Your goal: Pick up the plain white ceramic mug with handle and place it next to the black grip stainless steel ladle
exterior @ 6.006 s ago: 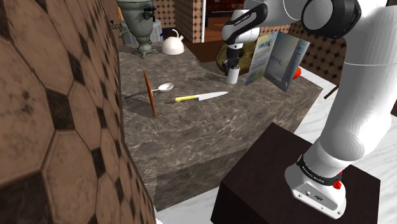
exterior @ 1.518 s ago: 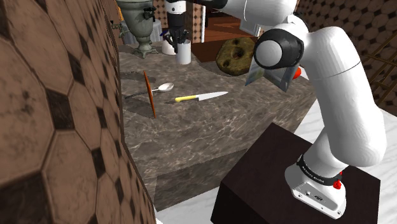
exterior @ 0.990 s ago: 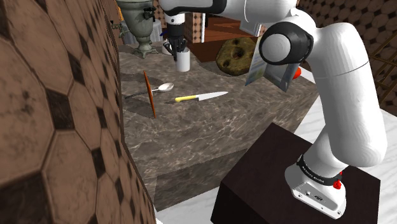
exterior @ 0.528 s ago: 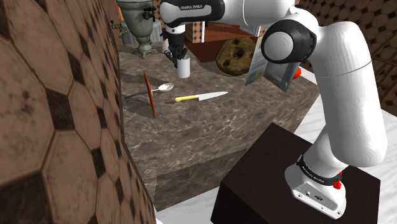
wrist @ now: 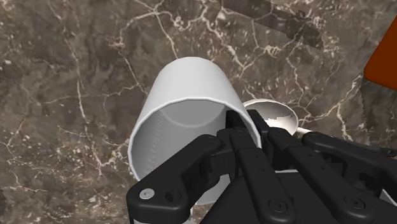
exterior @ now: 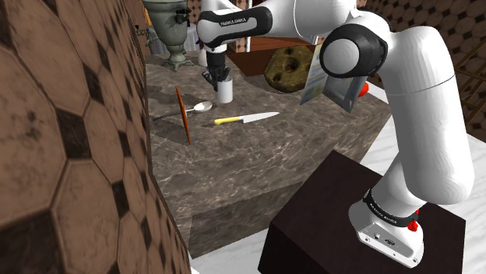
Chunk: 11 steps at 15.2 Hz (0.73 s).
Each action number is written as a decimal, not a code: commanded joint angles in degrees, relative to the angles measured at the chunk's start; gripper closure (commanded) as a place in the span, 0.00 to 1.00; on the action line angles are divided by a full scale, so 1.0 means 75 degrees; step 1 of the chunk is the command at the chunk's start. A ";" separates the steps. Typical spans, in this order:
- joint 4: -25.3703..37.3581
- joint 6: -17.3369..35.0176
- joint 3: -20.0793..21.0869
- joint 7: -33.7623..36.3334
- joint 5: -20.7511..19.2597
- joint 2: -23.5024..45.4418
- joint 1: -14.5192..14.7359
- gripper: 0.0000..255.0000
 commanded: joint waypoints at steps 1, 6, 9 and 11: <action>-0.0185 0.0218 0.0002 -0.0001 0.0003 0.0027 0.0005 1.00; -0.0535 0.0667 0.0008 -0.0007 0.0011 0.0127 0.0010 1.00; -0.0613 0.0777 0.0010 -0.0009 0.0014 0.0158 0.0011 1.00; -0.0612 0.0777 0.0010 -0.0009 0.0014 0.0159 0.0011 1.00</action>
